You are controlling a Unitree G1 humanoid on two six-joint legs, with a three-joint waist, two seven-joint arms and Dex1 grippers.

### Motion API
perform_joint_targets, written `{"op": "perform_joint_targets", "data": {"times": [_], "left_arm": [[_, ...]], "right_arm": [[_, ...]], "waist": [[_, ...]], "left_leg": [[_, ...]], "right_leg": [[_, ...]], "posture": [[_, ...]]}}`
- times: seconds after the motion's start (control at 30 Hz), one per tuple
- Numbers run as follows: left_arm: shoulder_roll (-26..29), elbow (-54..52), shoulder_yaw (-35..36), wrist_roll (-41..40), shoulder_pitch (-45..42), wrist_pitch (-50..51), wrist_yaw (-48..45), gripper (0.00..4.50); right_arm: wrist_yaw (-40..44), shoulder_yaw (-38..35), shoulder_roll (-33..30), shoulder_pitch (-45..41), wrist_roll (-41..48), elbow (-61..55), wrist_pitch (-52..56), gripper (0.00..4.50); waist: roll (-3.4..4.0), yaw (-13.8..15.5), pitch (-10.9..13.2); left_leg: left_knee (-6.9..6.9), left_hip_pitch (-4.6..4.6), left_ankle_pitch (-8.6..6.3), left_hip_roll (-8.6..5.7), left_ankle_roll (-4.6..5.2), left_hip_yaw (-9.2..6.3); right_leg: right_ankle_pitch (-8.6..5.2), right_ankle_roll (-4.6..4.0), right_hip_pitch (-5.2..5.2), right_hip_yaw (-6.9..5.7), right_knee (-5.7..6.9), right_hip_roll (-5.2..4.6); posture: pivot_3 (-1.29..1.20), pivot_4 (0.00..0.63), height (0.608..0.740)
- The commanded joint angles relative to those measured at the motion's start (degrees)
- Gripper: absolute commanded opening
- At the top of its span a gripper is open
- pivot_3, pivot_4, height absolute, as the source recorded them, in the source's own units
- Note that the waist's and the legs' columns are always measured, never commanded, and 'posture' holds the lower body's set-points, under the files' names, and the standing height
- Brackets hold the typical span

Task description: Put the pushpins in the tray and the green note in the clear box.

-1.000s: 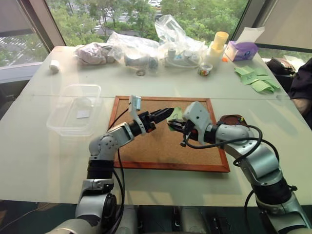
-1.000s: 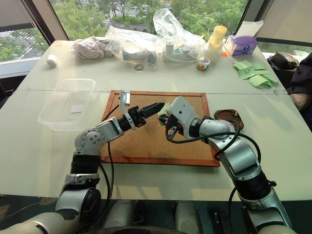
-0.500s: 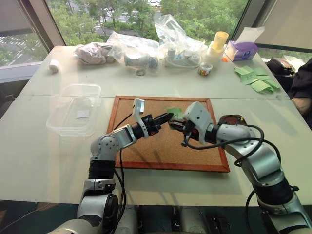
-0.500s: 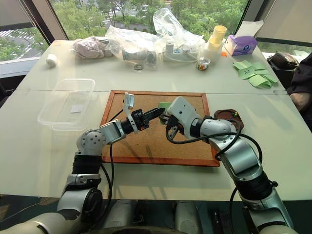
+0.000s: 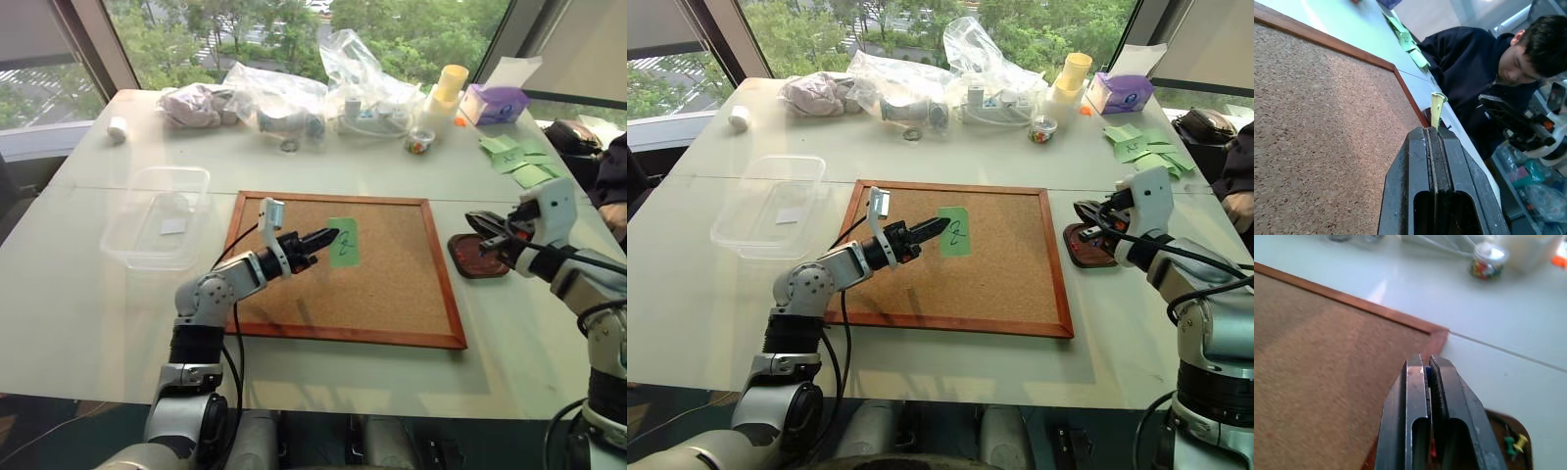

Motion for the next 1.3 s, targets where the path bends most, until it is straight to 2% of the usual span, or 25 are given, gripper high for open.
{"op": "perform_joint_targets", "data": {"times": [0.03,0.3,0.33,0.37,0.43,0.6,0.8,0.97,1.13,1.3], "left_arm": [[0.2,-3.3,-1.0,0.1,0.5,-1.0,-0.5,0.05],[0.4,-5.8,-1.3,0.0,2.0,-0.9,0.6,0.05],[0.4,-6.1,-1.3,0.0,2.2,-1.0,0.8,0.00],[0.4,-6.5,-1.3,-0.1,2.4,-0.9,1.0,0.00],[0.5,-7.1,-1.2,-0.3,2.8,-0.8,1.3,0.00],[0.6,-8.2,-1.3,-0.5,3.5,-0.5,1.8,0.00],[1.2,-9.7,-1.5,-0.6,4.2,-0.2,1.9,0.00],[3.9,-14.1,-0.9,-1.0,4.6,-0.3,1.3,0.00],[7.0,-18.7,1.1,-1.6,3.9,-1.1,3.1,0.00],[9.2,-22.8,7.9,-0.9,0.9,-2.6,12.3,0.00]], "right_arm": [[-0.5,0.4,-0.3,0.0,-0.9,2.6,-3.7,0.00],[-1.2,3.7,-0.4,-0.6,-3.3,11.6,-8.6,0.00],[-1.3,3.7,-0.4,-0.5,-3.4,12.2,-9.0,0.65],[-1.6,3.8,-0.4,-0.4,-3.8,12.9,-9.6,0.94],[-1.9,3.5,-0.3,-0.3,-4.1,14.0,-10.4,1.86],[-2.5,3.1,-0.6,0.0,-4.2,14.9,-11.6,4.45],[-3.1,1.4,-0.8,-1.2,-2.2,11.6,-9.6,4.45],[-3.0,1.6,-0.6,-4.7,2.6,4.2,-4.6,4.45],[-0.7,4.9,-0.1,-6.8,8.0,-2.9,0.6,4.45],[4.4,11.5,-0.6,-7.5,12.0,-8.6,2.0,4.45]], "waist": [[0.01,-0.1,0.0],[0.01,0.3,0.0],[0.01,0.3,0.0],[0.01,0.3,0.0],[0.01,0.3,0.0],[0.01,0.3,0.0],[0.01,0.3,0.0],[0.02,0.1,0.0],[0.02,0.2,0.0],[0.01,0.3,0.0]], "left_leg": [[0.00,0.01,0.01,0.00,-0.01,0.00],[0.02,0.00,0.02,0.00,-0.03,0.00],[0.02,0.00,0.02,0.00,-0.03,0.01],[0.02,0.00,0.02,0.00,-0.03,0.01],[0.03,0.00,0.02,0.00,-0.03,0.02],[0.04,0.01,0.02,0.00,-0.04,0.06],[0.04,0.01,0.03,0.00,-0.06,0.07],[0.04,0.01,0.05,0.04,-0.08,0.05],[0.03,0.02,0.05,0.07,-0.09,-0.05],[0.04,0.00,0.04,0.07,-0.08,-0.11]], "right_leg": [[0.00,0.00,0.00,0.00,0.01,0.01],[0.00,0.00,0.03,0.00,0.01,0.01],[0.00,0.00,0.04,0.00,0.01,0.01],[0.00,0.00,0.04,0.00,0.01,0.01],[0.00,0.00,0.05,0.00,0.01,0.00],[0.00,0.01,0.05,0.00,0.01,0.01],[0.00,0.01,0.06,0.00,0.01,0.02],[0.00,0.01,0.05,0.00,0.03,0.05],[0.00,0.00,0.06,0.00,0.02,0.08],[0.00,0.00,0.06,0.00,0.02,0.06]], "posture": [[0.00,0.150,0.740],[0.00,0.150,0.740],[0.00,0.150,0.740],[0.00,0.150,0.740],[0.00,0.150,0.740],[0.00,0.150,0.740],[0.00,0.150,0.740],[0.00,0.150,0.740],[0.00,0.150,0.740],[0.00,0.150,0.740]]}}
